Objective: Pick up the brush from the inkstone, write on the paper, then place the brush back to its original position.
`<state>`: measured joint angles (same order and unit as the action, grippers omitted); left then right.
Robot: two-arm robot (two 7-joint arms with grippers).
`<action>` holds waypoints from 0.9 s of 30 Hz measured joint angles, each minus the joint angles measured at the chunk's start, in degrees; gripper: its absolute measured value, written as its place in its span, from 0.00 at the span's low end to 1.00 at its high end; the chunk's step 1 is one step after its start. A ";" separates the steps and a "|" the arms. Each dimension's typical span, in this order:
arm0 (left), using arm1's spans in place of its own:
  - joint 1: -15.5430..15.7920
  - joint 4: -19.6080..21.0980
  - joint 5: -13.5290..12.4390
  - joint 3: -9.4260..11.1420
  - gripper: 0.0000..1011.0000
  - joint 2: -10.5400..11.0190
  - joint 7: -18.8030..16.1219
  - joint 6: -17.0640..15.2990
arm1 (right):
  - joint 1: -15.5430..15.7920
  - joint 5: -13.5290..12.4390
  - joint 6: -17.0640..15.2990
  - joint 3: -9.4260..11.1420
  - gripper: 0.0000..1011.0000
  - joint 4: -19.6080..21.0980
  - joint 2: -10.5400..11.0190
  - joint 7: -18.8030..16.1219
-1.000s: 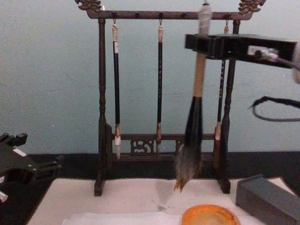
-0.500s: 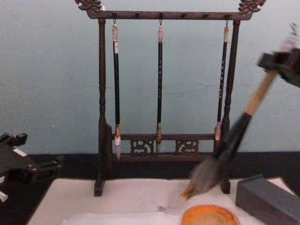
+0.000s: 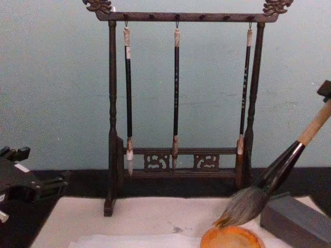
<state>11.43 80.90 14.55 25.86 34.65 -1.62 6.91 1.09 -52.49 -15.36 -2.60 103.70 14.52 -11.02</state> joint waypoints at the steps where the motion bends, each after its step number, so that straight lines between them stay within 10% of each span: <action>1: 0.00 0.00 0.00 0.00 1.00 0.00 0.00 0.00 | 0.00 0.01 0.01 -0.01 0.15 0.00 -0.01 0.00; 15: 0.00 0.00 0.00 0.00 1.00 0.00 0.00 0.00 | -0.50 -0.23 -0.25 -0.47 0.15 -0.52 0.05 -0.02; 27: 0.00 0.00 0.00 0.00 1.00 0.00 0.00 0.00 | -2.57 -8.15 -6.13 0.06 0.15 -4.55 1.94 -0.57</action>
<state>11.43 80.90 14.55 25.86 34.64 -1.62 6.91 -1.48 -60.64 -21.49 -2.55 99.15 16.46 -11.58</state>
